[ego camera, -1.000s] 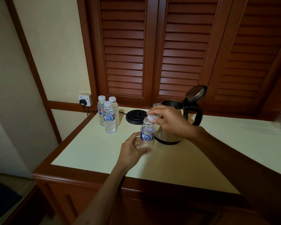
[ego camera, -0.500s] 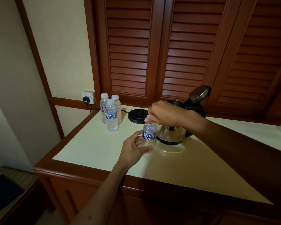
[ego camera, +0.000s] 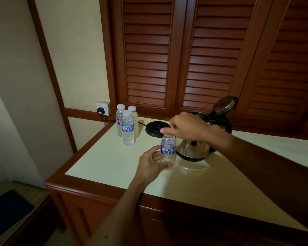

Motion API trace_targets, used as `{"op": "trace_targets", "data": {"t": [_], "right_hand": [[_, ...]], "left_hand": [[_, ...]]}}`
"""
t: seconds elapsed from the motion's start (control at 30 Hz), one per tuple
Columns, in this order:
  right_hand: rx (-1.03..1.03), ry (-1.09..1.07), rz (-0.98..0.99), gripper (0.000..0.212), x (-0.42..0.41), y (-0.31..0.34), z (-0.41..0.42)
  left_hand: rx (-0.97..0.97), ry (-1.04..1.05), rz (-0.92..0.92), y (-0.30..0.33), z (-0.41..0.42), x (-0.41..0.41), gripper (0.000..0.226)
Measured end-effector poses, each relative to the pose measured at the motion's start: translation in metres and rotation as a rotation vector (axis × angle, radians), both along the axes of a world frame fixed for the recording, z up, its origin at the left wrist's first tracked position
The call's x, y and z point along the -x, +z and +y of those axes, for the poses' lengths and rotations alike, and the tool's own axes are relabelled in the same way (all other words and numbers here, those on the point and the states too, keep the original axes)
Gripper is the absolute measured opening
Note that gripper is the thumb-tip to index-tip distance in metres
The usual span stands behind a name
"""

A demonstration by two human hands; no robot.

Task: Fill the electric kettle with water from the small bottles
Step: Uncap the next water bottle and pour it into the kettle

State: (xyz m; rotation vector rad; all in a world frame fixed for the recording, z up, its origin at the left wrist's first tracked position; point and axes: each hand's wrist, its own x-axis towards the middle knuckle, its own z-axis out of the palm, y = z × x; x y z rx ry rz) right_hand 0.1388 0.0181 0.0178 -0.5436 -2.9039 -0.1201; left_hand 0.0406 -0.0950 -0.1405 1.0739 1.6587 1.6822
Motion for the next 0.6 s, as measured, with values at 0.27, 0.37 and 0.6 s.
{"op": "trace_targets", "data": {"t": [0.27,0.37,0.6], "right_hand": [[0.105,0.197,-0.144,0.017,0.0,0.009,0.006],[-0.094,0.076,-0.163,0.041,0.005,0.006,0.0],[-0.215,-0.013,0.124,0.038,0.012,-0.022,-0.009]], "left_hand": [[0.008,-0.001,-0.011,-0.001,0.003,0.002,0.055],[-0.003,0.011,-0.001,0.001,0.003,0.0,0.052],[-0.016,0.015,0.042,0.003,0.0,-0.002,0.051]]}}
